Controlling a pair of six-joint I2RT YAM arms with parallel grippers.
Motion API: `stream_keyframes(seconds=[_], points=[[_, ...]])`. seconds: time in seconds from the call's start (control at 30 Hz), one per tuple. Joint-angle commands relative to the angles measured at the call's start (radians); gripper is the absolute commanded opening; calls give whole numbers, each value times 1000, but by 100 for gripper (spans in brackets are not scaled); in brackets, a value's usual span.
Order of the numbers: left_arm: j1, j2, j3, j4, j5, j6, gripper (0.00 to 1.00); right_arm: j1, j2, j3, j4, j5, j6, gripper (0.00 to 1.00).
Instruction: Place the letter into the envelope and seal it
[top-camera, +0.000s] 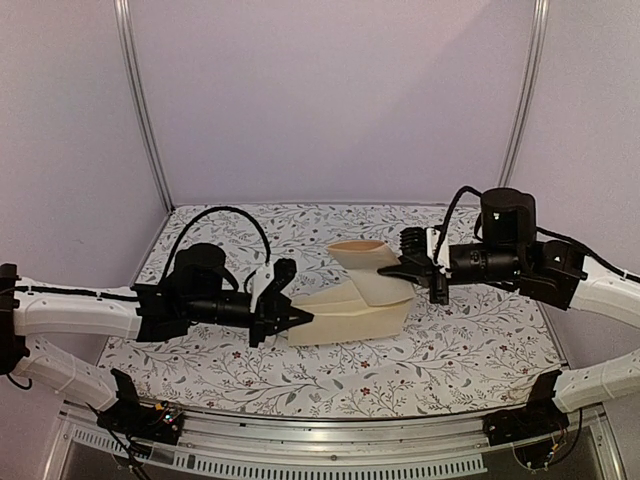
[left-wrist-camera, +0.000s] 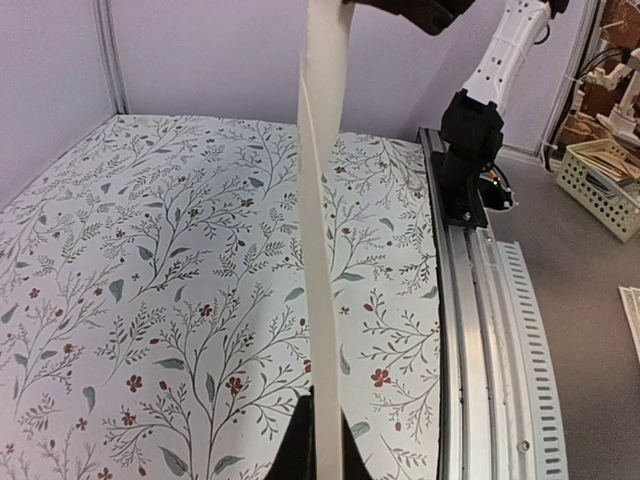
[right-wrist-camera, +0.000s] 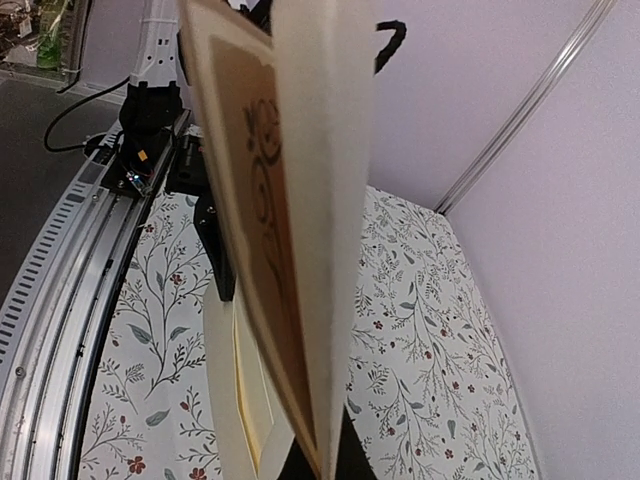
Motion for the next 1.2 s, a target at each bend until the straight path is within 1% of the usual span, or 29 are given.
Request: stream_keyframes(seconds=[0.0, 0.1, 0.37, 0.6, 1.03, 1.17], points=[[17, 5, 0, 27, 27, -15, 0, 6, 43, 53, -60, 16, -13, 0], [16, -6, -1, 28, 52, -21, 0, 5, 59, 64, -96, 26, -20, 0], [16, -16, -2, 16, 110, -15, 0, 5, 66, 72, -98, 20, -51, 0], [14, -2, 4, 4, 159, 2, 0, 8, 83, 79, -138, -25, -117, 0], [14, 15, 12, -1, 162, 4, 0, 34, 147, 129, -213, -111, -208, 0], [14, 14, 12, 0, 167, 7, 0, 42, 153, 120, -215, -100, -227, 0]])
